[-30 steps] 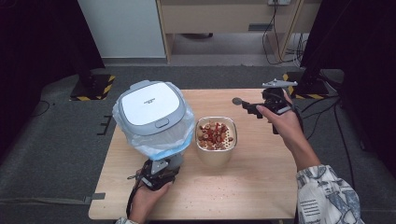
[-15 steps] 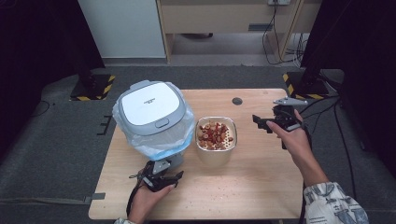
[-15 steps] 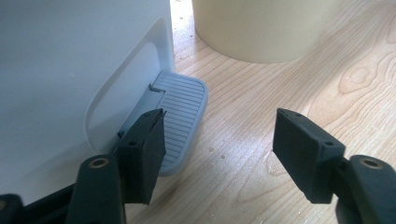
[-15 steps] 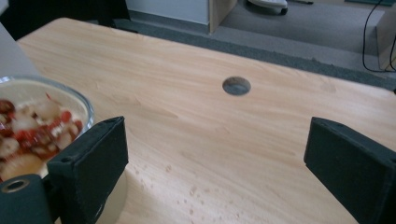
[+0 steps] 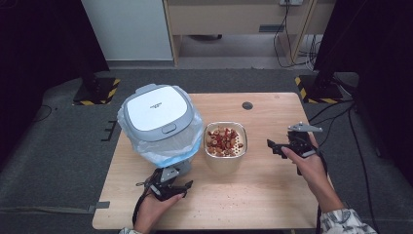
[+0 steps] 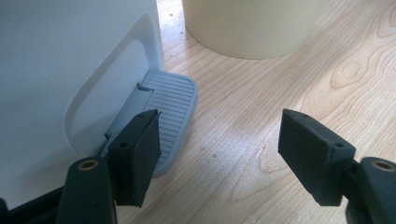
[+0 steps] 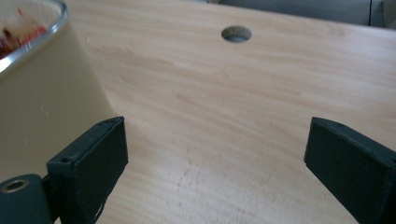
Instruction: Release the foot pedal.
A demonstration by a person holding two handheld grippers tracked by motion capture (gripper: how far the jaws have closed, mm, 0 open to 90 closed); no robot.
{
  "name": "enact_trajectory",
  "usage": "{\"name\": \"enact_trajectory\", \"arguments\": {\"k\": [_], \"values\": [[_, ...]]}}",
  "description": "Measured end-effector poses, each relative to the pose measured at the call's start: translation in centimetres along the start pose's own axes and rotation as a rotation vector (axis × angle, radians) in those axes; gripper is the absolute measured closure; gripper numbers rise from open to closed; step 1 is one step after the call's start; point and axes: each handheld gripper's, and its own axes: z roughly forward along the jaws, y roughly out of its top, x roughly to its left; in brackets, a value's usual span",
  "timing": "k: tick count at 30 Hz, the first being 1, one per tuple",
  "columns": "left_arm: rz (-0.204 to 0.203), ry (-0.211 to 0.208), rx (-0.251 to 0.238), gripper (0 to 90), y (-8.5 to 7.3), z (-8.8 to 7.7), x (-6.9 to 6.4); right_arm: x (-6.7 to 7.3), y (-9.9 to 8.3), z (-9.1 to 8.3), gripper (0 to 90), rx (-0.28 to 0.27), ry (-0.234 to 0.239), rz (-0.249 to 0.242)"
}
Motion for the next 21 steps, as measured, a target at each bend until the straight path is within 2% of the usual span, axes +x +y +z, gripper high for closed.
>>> {"name": "enact_trajectory", "arguments": {"k": [7,14,21], "values": [[0.001,-0.002,-0.004,27.4,0.0,0.1,0.0,0.1,-3.1,0.6,6.7,0.045,0.005,0.002],[0.003,0.004,-0.008,26.8,0.0,0.1,0.0,0.3,-4.1,1.5,6.1,0.087,-0.006,-0.001],[-0.001,0.002,-0.015,26.5,0.0,0.0,0.1,0.9,-5.0,3.3,5.3,0.158,-0.024,0.006]]}}
